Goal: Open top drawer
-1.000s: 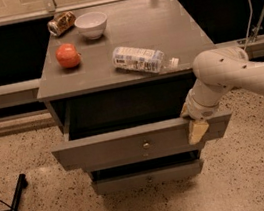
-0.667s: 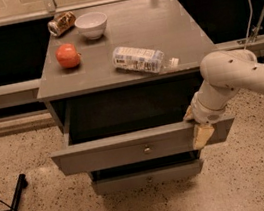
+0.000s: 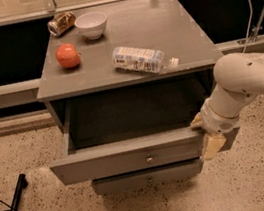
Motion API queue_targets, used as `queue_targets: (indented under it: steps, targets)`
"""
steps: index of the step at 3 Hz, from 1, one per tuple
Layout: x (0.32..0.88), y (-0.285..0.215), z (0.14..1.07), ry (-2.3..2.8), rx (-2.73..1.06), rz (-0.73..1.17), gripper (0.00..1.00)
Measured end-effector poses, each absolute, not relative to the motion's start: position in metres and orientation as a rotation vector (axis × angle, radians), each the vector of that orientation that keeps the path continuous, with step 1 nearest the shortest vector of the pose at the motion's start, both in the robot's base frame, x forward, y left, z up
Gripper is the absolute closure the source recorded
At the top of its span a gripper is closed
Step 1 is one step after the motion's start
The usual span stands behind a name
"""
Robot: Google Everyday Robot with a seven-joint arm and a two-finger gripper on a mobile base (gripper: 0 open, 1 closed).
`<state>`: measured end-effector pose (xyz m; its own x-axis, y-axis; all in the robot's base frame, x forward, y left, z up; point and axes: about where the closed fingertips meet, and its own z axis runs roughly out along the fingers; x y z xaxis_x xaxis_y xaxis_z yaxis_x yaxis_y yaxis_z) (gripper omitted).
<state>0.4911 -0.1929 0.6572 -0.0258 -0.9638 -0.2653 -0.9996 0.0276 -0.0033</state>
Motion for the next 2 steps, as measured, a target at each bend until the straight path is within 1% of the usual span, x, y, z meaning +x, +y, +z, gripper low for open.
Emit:
queue_targets:
  steps: [2]
  targets:
    - [0.459,-0.188,0.675,2.081,-2.067,0.278,0.35]
